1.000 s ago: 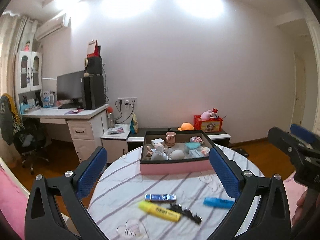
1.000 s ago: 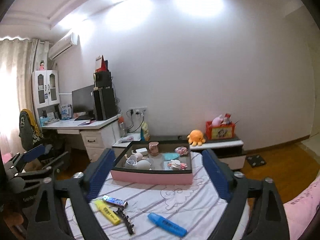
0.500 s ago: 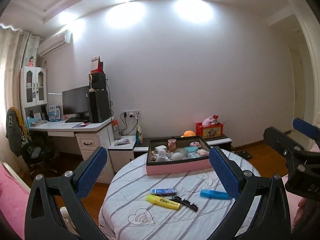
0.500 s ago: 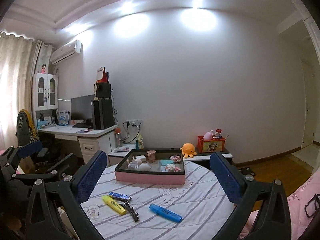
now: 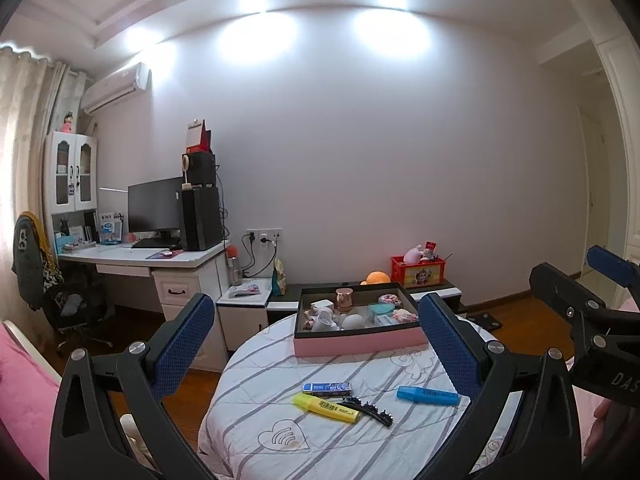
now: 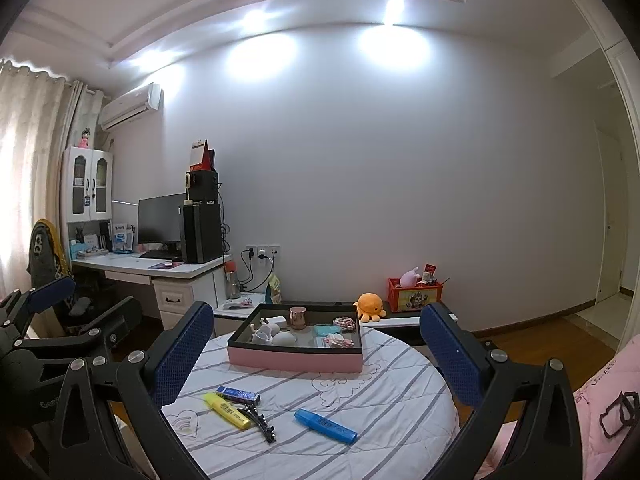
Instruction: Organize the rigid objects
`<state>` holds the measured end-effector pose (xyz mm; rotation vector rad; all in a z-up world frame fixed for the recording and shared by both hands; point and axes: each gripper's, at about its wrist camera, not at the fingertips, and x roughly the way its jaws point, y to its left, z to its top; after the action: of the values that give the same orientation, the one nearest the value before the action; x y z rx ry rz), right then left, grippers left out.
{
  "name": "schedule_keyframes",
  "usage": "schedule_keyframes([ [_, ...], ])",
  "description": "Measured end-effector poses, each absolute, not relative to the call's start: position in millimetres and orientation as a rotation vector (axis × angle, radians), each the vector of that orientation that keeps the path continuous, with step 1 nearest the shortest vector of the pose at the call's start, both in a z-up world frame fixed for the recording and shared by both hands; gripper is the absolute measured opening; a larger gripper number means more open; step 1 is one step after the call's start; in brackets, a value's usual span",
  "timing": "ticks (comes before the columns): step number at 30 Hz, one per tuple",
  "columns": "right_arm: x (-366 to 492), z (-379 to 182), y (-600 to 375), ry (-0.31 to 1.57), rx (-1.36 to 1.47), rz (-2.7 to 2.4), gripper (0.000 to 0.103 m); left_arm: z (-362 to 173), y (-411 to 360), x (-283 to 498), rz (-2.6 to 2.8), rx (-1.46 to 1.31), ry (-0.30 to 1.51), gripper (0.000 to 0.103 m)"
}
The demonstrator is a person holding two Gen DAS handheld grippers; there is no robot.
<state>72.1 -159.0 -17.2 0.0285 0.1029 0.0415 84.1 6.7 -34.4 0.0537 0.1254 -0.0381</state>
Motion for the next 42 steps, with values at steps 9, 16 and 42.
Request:
schedule_keyframes([
  [9, 76, -18, -160, 0.123, 0.029, 0.042, 0.103, -37, 6, 92, -0.035, 0.057, 0.144, 0.103],
  [16, 97, -33, -170, 0.188, 0.034, 0.028, 0.103, -57, 20, 121, -0.032, 0.02, 0.244, 0.103],
  [42, 273, -212, -184, 0.806, -0.147, 0.189, 0.085, -224, 8, 263, -0.043, 0.027, 0.844, 0.103],
])
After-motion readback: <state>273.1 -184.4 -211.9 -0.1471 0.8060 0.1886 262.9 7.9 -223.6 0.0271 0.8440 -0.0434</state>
